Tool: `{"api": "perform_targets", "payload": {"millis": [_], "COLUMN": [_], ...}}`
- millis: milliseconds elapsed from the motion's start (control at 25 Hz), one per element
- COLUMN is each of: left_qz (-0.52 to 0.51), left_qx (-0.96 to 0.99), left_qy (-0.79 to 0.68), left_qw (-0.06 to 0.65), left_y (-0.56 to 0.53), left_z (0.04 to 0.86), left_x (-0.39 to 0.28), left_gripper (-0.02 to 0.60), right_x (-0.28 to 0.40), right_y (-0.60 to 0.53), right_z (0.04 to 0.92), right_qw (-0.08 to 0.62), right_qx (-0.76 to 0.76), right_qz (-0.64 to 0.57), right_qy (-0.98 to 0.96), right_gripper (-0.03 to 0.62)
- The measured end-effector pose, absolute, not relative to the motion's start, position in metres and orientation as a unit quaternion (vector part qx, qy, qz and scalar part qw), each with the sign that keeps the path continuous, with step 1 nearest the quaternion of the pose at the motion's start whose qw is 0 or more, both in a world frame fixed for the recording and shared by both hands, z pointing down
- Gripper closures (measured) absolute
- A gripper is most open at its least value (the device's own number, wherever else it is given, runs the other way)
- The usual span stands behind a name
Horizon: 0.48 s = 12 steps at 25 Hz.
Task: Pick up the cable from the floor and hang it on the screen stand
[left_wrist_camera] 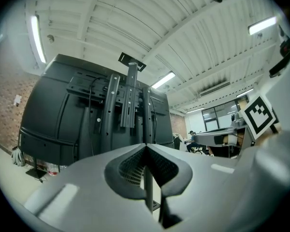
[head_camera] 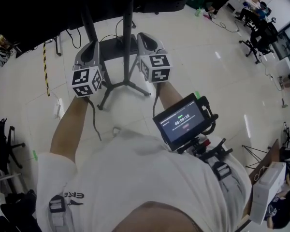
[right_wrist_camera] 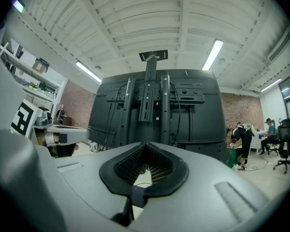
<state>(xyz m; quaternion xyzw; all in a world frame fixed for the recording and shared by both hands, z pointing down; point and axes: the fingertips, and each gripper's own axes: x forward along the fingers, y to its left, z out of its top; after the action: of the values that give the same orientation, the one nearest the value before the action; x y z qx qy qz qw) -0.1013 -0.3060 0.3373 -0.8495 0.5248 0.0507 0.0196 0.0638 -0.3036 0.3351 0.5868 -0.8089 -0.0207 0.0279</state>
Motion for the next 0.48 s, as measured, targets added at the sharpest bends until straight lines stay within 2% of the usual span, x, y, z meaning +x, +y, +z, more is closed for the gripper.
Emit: {"api": "perform_targets", "payload": {"millis": [200, 480], "left_qz": [0.054, 0.041], "left_qx": [-0.833, -0.806], "left_qy": [0.551, 0.59], "left_qw": [0.007, 0.001], "left_y": [-0.254, -0.137], "left_z": [0.355, 0.391], "left_x": [-0.072, -0.013], "left_gripper": [0.58, 0.58], "right_x": [0.088, 0.159], "right_y": [-0.26, -0.151], "right_z": [0.349, 0.38], "right_qw": [0.031, 0.035], "right_qx": [0.564, 0.541], "right_qz": [-0.009, -0.011], "right_qy": [-0.825, -0.84], "right_gripper": [0.582, 0.582]}}
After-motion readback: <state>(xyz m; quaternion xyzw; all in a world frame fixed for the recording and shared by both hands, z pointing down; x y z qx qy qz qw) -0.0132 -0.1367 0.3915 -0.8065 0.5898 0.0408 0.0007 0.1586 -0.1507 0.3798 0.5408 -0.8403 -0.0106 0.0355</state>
